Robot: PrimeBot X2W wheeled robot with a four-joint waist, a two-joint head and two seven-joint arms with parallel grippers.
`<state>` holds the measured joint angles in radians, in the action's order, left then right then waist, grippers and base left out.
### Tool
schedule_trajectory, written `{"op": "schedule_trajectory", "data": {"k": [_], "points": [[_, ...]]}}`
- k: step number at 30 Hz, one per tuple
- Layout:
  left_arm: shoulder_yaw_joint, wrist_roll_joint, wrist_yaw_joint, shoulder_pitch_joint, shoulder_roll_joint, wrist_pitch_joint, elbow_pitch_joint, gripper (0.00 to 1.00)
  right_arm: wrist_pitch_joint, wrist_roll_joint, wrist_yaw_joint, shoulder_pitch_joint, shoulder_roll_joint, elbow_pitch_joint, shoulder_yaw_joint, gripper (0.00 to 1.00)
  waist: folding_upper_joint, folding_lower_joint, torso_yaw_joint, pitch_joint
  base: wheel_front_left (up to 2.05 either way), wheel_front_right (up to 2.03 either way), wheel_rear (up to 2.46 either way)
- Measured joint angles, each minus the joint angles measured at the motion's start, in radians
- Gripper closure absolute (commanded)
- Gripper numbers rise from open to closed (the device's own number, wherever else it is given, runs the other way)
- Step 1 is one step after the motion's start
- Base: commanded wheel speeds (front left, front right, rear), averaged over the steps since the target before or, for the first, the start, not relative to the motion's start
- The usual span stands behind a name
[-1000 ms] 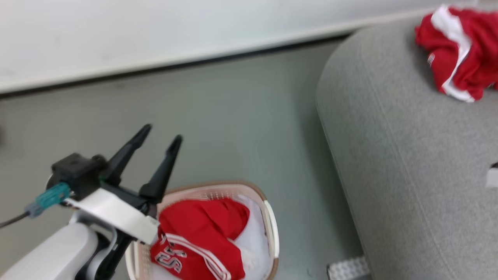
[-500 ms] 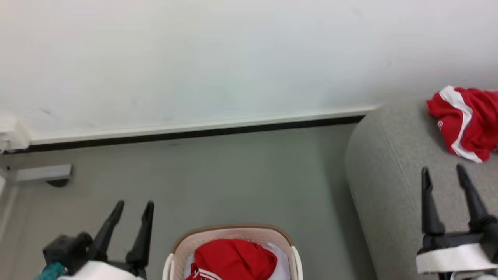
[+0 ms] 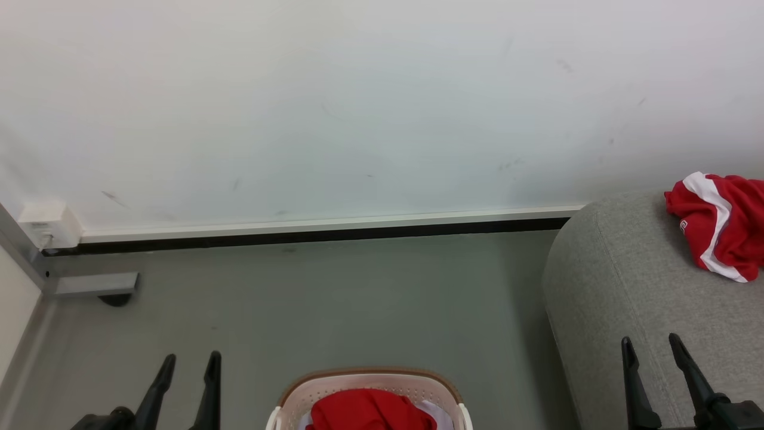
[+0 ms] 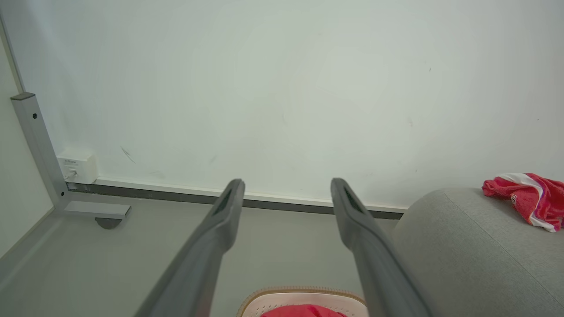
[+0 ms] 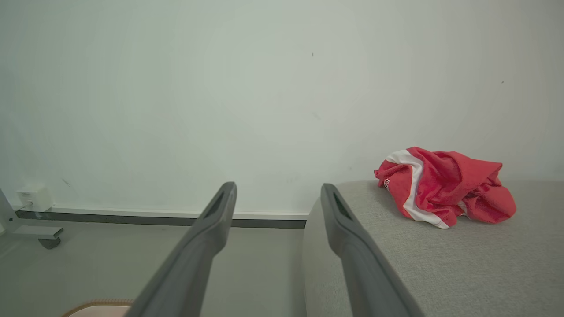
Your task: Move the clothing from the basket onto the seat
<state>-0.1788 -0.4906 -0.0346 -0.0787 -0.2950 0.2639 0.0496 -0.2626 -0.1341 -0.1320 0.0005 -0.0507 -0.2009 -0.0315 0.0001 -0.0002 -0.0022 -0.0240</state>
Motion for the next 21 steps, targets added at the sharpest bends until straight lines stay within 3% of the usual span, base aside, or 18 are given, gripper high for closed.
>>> {"op": "schedule_trajectory", "data": {"k": [8,21], "points": [[0.066,0.07,0.069,-0.01,0.052,0.0,0.034,0.0,0.0,-0.017,0.0,0.002,0.0,-0.013,0.025,0.0,0.0,0.0002,-0.004,-0.004,0.0,0.0,0.0],[0.126,0.128,0.124,-0.008,0.096,0.0,0.062,0.0,0.0,-0.017,0.0,0.001,0.0,-0.009,0.044,0.0,0.0,0.0002,-0.027,0.018,0.0,0.0,0.0]]}}
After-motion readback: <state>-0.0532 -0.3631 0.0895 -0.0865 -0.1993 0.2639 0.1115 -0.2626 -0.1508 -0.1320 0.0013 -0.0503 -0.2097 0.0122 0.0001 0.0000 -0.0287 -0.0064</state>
